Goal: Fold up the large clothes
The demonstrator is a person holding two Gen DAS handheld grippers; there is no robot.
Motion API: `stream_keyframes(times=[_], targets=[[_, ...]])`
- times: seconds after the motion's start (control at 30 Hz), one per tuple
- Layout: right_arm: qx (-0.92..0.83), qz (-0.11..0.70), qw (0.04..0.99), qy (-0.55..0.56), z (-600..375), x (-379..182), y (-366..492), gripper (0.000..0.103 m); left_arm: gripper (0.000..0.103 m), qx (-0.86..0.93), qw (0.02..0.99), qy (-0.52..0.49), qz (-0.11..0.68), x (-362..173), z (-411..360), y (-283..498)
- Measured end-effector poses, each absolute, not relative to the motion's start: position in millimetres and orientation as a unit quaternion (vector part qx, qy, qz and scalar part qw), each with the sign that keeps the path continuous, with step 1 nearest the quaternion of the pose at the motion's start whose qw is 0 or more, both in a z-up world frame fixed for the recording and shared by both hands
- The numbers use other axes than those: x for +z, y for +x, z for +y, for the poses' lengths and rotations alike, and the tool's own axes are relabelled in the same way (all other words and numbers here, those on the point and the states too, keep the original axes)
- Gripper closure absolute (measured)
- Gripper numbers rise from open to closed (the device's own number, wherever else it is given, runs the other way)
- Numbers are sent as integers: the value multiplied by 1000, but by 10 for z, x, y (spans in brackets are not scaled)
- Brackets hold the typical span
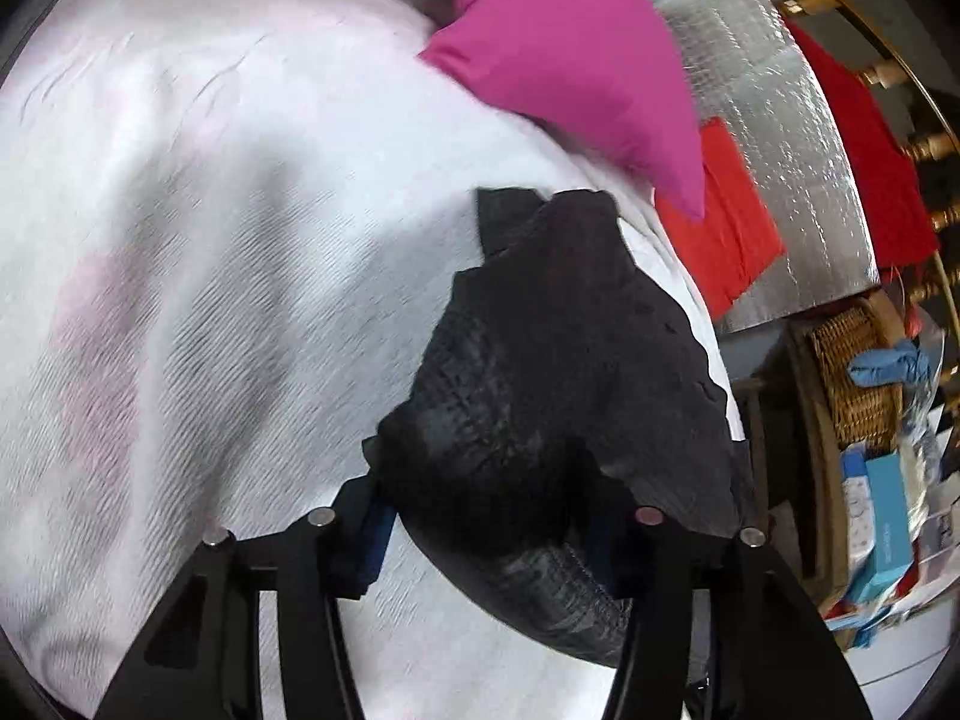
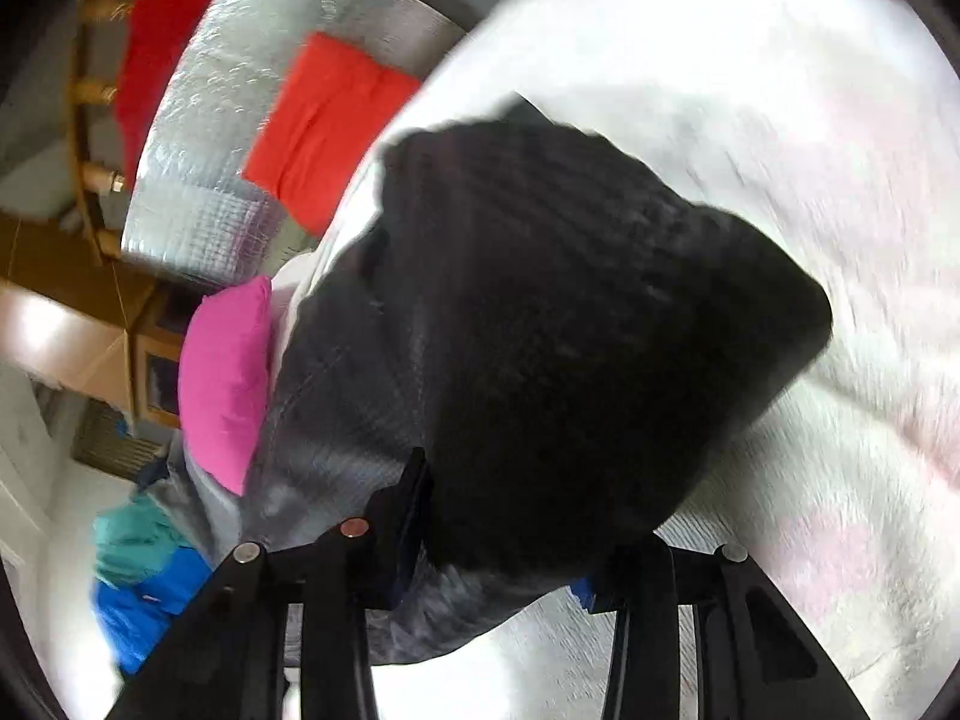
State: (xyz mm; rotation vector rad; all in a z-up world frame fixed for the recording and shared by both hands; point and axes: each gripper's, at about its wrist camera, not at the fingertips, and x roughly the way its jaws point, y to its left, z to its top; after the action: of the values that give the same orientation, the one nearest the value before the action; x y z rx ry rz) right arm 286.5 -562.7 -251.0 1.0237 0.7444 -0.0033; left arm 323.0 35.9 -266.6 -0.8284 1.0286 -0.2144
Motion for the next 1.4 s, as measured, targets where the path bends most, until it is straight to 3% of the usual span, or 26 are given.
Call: stream_keyframes(times=[0.07,0.13,0.27,0.33,0.4,0.8,0.87,0.9,0.93,1.03,1.13,1.3,1.37,1.4], targets=[[-1,358,805,473,-5679,-2460,2766,51,44,-106,777,-385,485,-2629,442,3174],[-11,359,815,454,-5765,-2368,2594,34,35,-109,773,-386,491,-2587,548,3090],[-42,315,854,412,-6053,-2047,2278,31,27,-79,808,-372,450,-2327,928,2894],[-73,279,871,398,-6235,-1917,2169,21,24,-46,833,-357,421,-2214,1049,2883],[-88,273,871,399,-6374,-1874,2221,19,21,-17,852,-337,401,-2117,1107,2962],[-55,385,827,406,-6245,-2311,3541,19,19,-122,783,-297,532,-2620,323,3816],[-34,395,835,381,-6122,-2297,3645,31,20,-130,792,-287,522,-2590,287,3847],[-38,394,842,368,-6049,-2284,3678,43,32,-138,794,-287,517,-2570,278,3865],[-41,394,846,356,-6016,-2265,3697,47,55,-149,793,-291,514,-2555,273,3883],[-37,374,862,340,-5928,-2147,3687,64,67,-167,789,-309,503,-2520,274,3931],[-26,351,876,330,-5822,-2045,3693,67,74,-168,804,-319,473,-2420,312,3928],[-47,346,876,333,-5813,-2145,3692,67,74,-147,830,-280,459,-2353,303,3879],[-51,361,864,348,-5895,-2241,3613,62,66,-134,819,-284,480,-2480,334,3890],[-51,367,857,358,-5918,-2263,3593,55,61,-133,811,-298,485,-2516,377,3882]])
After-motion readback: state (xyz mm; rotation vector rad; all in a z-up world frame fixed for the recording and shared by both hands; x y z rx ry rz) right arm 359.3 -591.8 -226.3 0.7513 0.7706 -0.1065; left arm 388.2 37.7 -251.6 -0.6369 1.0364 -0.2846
